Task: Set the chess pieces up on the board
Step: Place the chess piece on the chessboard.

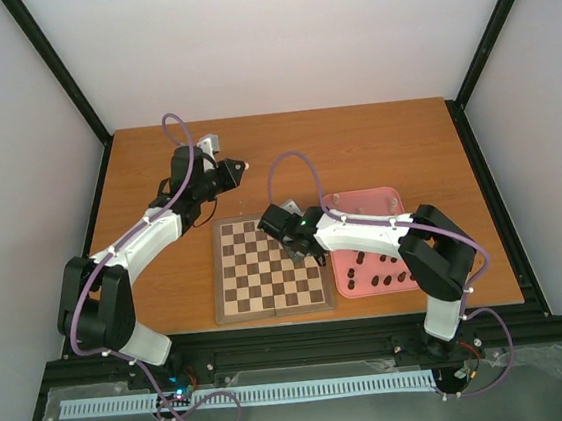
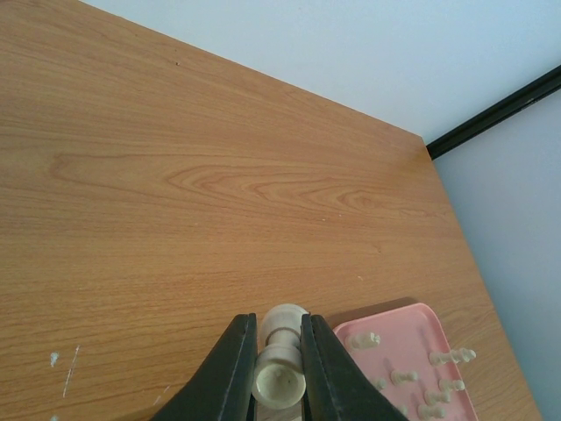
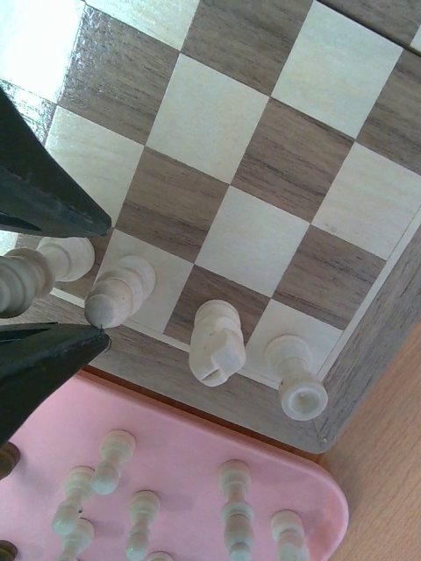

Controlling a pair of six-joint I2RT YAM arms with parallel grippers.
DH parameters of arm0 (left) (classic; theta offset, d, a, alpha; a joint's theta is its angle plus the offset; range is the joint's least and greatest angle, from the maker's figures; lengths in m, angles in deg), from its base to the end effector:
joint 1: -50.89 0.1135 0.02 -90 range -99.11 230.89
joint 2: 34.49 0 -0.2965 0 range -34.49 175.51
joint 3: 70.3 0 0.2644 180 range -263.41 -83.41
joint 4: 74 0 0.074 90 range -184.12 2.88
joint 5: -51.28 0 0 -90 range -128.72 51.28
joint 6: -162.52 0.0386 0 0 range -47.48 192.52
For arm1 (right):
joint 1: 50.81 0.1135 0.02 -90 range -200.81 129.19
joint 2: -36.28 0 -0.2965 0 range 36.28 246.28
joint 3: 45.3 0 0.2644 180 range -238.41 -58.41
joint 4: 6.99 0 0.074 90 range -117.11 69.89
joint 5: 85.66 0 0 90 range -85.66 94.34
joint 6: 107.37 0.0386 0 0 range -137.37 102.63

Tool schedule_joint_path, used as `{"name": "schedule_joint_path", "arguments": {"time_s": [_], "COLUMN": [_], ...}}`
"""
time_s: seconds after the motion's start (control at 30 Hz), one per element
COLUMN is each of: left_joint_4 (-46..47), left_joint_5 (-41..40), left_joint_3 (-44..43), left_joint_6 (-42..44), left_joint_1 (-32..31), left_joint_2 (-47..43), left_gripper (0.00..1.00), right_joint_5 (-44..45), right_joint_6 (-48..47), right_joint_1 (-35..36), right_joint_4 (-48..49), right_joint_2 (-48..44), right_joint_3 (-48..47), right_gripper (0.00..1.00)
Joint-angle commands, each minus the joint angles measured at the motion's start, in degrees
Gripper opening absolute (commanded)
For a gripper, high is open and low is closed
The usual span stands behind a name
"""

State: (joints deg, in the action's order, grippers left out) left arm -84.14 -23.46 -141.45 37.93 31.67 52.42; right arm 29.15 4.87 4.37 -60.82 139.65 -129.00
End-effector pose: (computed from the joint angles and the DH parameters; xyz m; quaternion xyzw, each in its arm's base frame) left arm 0.3352 -0.1276 0.2892 -0.0425 0.8420 -0.3384 0.4181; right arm 0.2237 0.2933 0.2084 -0.2445 0.9356 -0.0783 0.2423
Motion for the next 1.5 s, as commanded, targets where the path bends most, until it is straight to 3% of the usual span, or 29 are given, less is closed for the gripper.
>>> {"name": "schedule_joint_path", "arguments": {"time_s": [0.0, 0.47, 0.77, 1.47], "left_joint_4": [1.0, 1.0, 1.1, 1.5], "left_joint_5": [0.7, 0.8, 0.7, 1.5], "left_joint_3": [-2.5, -2.7, -2.7, -2.8], "left_joint_6": [1.2, 1.1, 0.9, 0.7], "left_joint_1": [0.4, 0.4, 0.5, 0.6], "left_joint_2": [0.8, 1.4, 1.5, 2.4], "left_gripper": [0.01, 0.01, 0.01, 0.01], "right_joint_5": [0.3, 0.1, -0.1, -2.2], "right_joint_6": [0.2, 0.5, 0.8, 1.6], "right_joint_1": [0.5, 0.4, 0.5, 0.5], "right_joint_4": [-0.3, -1.2, -1.5, 0.5], "right_joint_2": [-0.5, -0.3, -0.4, -3.3], "right_joint_3": [-0.5, -0.5, -0.4, 2.1], "right_gripper": [0.29, 0.27, 0.18, 0.18]}}
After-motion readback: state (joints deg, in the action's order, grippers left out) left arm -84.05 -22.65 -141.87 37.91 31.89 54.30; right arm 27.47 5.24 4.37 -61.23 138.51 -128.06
